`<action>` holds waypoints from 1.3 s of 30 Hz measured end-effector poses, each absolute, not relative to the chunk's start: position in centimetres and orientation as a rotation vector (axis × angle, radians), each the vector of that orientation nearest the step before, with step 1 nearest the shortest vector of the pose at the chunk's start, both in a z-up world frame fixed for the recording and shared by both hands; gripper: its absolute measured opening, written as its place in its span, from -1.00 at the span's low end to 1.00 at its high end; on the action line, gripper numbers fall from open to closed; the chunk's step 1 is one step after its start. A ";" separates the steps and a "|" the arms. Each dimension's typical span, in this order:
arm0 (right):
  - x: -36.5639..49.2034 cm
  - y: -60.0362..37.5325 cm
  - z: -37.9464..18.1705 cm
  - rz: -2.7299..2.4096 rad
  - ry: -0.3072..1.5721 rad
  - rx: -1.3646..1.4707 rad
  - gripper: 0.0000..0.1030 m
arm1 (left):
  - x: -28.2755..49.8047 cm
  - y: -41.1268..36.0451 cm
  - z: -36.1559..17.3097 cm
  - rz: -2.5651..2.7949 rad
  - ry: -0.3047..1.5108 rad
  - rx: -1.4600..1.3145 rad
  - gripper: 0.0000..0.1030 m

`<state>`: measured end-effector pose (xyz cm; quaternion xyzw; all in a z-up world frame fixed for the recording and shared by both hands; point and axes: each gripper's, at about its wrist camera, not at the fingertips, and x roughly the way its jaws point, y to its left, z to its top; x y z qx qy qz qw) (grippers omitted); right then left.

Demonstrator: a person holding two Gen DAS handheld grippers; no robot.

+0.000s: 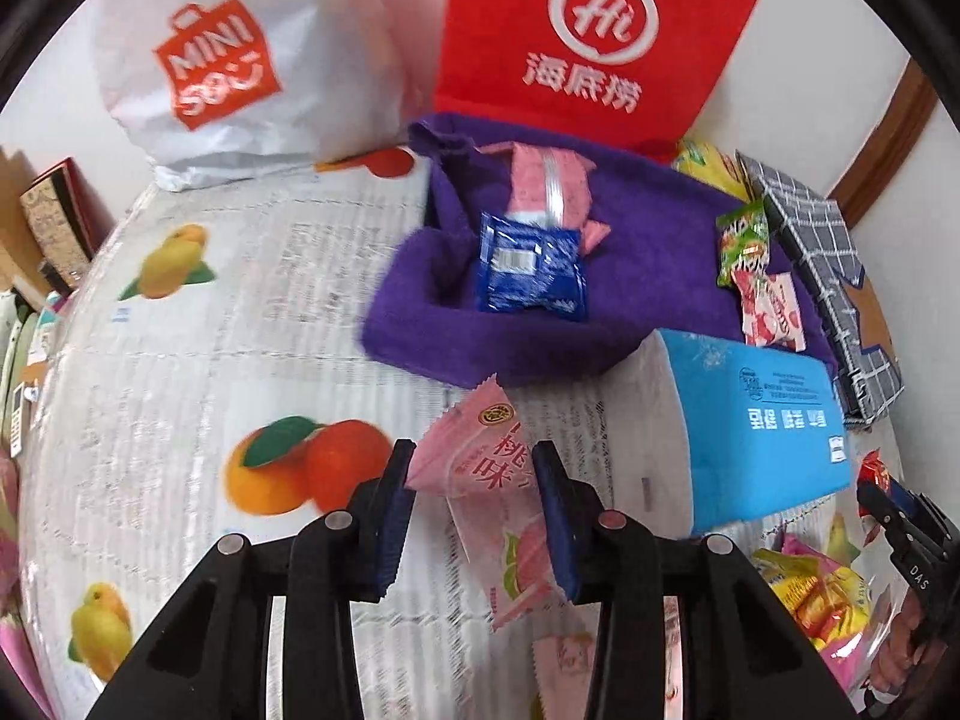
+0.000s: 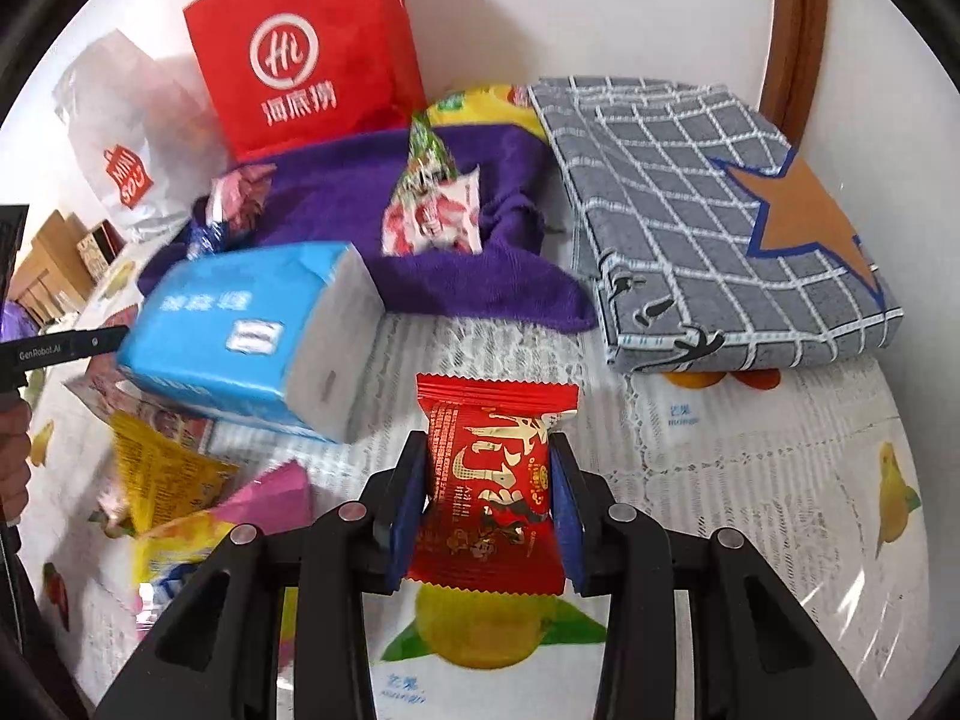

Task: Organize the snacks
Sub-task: 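Carry the red candy and pink peach snack onto the purple towel with both tools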

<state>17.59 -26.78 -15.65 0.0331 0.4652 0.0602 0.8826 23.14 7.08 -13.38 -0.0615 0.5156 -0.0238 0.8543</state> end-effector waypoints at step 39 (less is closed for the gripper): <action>14.7 -21.8 -4.4 0.148 0.784 0.058 -0.25 | 16.6 0.7 -3.9 -0.279 0.922 -0.092 -0.28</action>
